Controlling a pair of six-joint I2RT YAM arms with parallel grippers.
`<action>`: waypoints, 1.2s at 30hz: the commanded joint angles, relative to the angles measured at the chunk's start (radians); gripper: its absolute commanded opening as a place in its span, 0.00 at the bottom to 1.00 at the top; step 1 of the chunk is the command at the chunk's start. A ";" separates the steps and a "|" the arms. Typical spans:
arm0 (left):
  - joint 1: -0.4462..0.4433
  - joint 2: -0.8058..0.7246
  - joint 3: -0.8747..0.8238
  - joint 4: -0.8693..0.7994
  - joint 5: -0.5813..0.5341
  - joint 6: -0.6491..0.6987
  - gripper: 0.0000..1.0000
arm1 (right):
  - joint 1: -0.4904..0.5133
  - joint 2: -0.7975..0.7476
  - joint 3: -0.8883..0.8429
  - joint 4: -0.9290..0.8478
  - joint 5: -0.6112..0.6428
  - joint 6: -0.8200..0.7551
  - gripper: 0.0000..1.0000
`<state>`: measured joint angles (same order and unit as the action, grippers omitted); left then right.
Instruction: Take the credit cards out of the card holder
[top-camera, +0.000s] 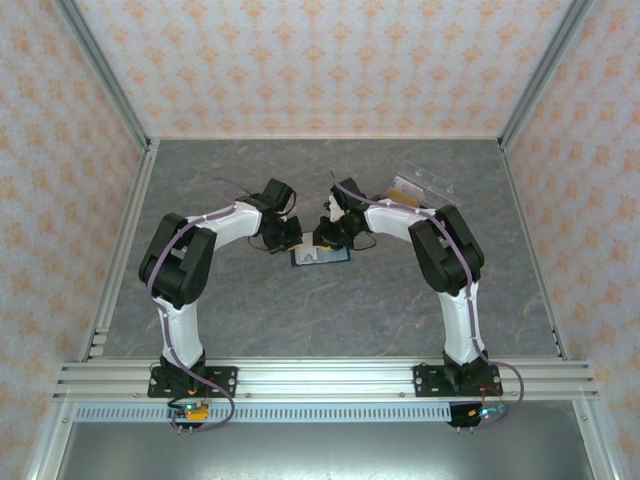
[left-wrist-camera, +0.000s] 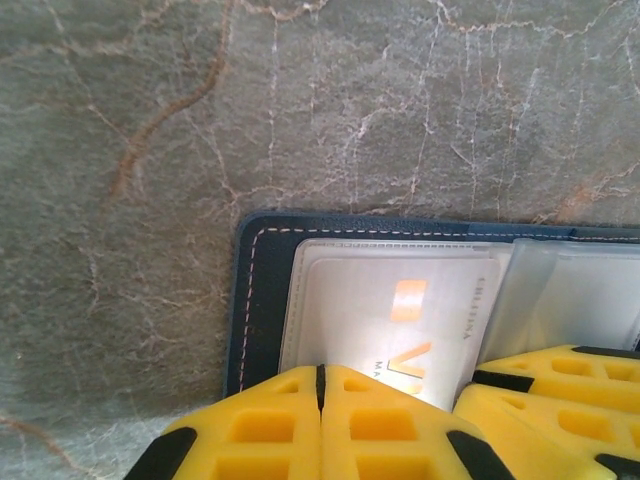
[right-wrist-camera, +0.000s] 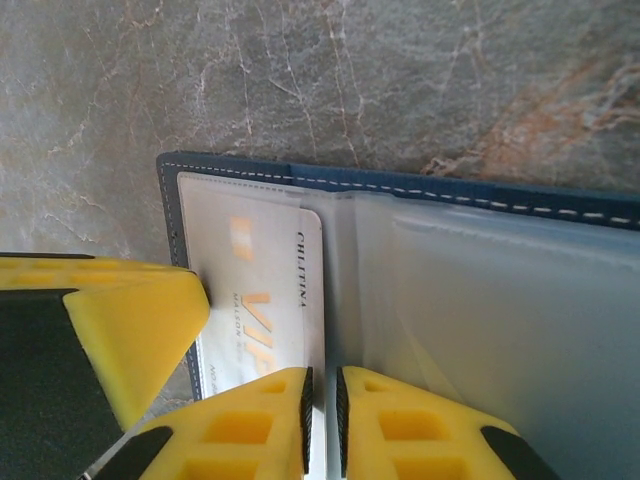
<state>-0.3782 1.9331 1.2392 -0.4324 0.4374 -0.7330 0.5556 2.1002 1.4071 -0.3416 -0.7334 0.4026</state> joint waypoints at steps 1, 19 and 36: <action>-0.005 0.024 -0.016 -0.035 -0.038 0.002 0.05 | -0.001 0.013 0.031 -0.033 0.018 -0.022 0.18; -0.005 0.018 -0.043 -0.008 -0.026 -0.001 0.01 | -0.007 0.020 0.019 0.050 -0.116 0.017 0.05; 0.019 -0.046 -0.030 0.046 0.056 0.001 0.23 | -0.064 -0.093 -0.122 0.124 -0.070 0.038 0.00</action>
<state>-0.3710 1.9213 1.2263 -0.3996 0.4728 -0.7353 0.5030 2.0483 1.3006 -0.2390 -0.8307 0.4351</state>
